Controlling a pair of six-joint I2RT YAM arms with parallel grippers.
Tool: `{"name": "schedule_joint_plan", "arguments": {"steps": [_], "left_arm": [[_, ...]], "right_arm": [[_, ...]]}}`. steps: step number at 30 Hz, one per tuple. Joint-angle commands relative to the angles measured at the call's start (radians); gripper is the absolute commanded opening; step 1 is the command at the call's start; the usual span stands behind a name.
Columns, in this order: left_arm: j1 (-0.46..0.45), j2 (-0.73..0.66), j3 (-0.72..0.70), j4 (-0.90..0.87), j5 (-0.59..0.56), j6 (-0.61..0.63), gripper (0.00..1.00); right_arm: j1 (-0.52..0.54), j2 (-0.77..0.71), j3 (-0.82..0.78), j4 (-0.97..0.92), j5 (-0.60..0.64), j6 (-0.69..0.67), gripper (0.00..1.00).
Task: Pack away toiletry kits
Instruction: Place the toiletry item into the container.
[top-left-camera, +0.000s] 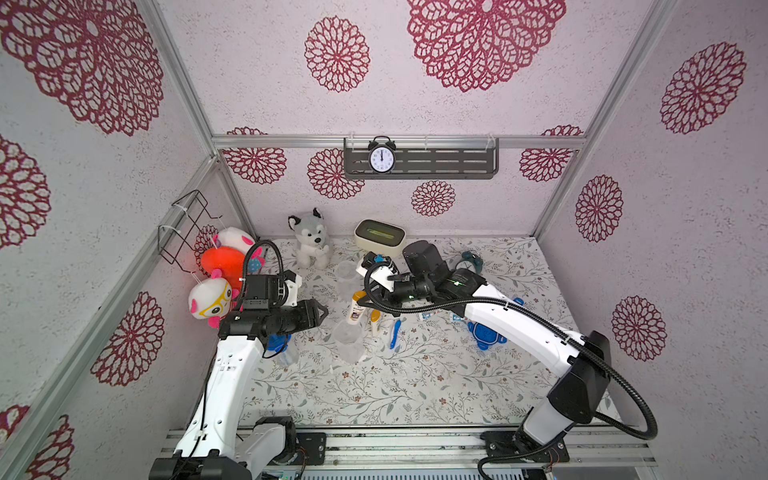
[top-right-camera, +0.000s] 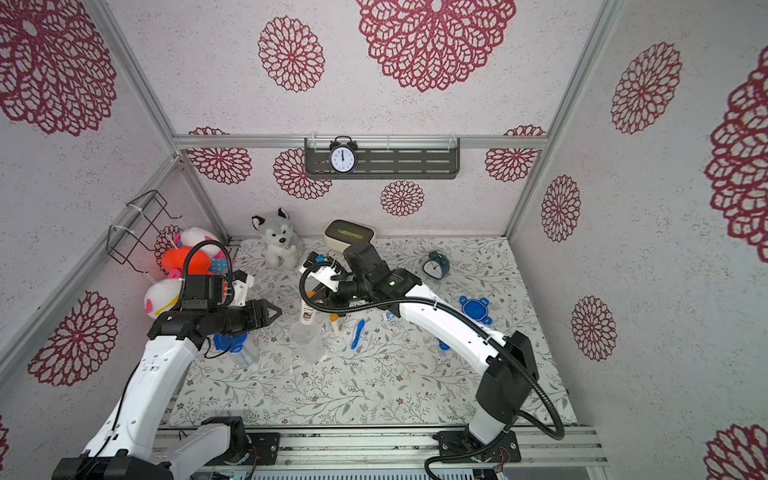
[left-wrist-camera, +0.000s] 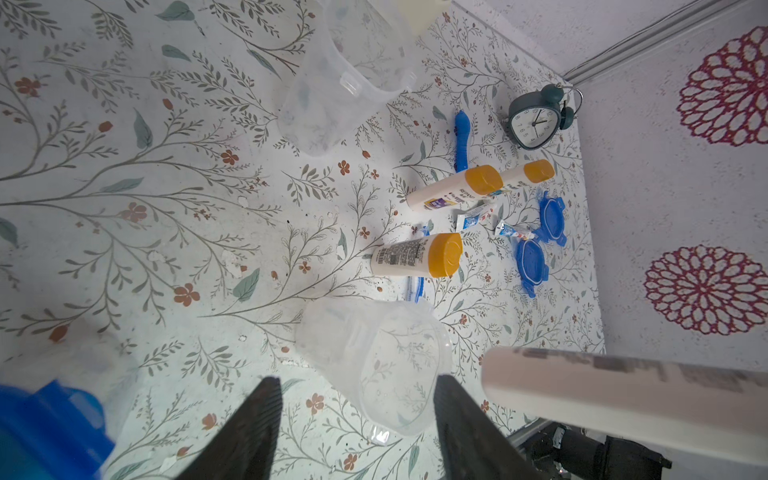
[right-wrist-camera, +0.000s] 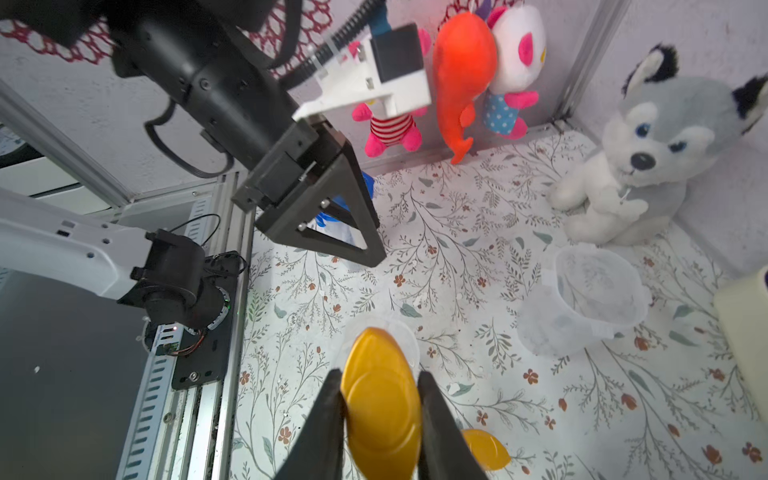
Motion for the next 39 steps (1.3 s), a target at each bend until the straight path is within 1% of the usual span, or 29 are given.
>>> {"name": "schedule_joint_plan", "arguments": {"steps": [1,5,10,15,18,21,25,29,32,39], "left_arm": [[0.034,-0.007,-0.038,0.07,0.077,-0.023,0.62],[0.051,-0.018,-0.07,0.103,0.09,-0.04,0.63],[0.053,-0.017,-0.077,0.115,0.096,-0.042,0.64],[0.054,-0.013,-0.081,0.12,0.097,-0.05,0.65],[0.055,-0.004,-0.082,0.118,0.101,-0.053,0.65],[0.054,0.002,-0.078,0.116,0.102,-0.053,0.65],[0.053,0.008,-0.079,0.116,0.1,-0.052,0.65],[0.053,0.011,-0.077,0.115,0.094,-0.051,0.66],[0.052,0.01,-0.076,0.113,0.09,-0.05,0.66],[0.053,0.017,-0.069,0.106,0.081,-0.043,0.66]], "right_arm": [[0.018,-0.003,0.056,-0.028,0.066,0.081,0.22],[0.038,0.029,0.064,-0.017,0.065,0.103,0.23],[0.06,0.068,0.081,-0.012,0.068,0.12,0.23],[0.083,0.097,0.078,-0.017,0.117,0.119,0.24],[0.105,0.112,0.048,0.008,0.175,0.094,0.26],[0.123,0.114,-0.018,0.075,0.208,0.056,0.28],[0.138,0.13,-0.064,0.127,0.217,0.013,0.28],[0.145,0.15,-0.083,0.148,0.215,-0.003,0.29],[0.146,0.161,-0.095,0.159,0.219,-0.006,0.32],[0.151,0.156,-0.104,0.164,0.219,-0.01,0.43]]}}
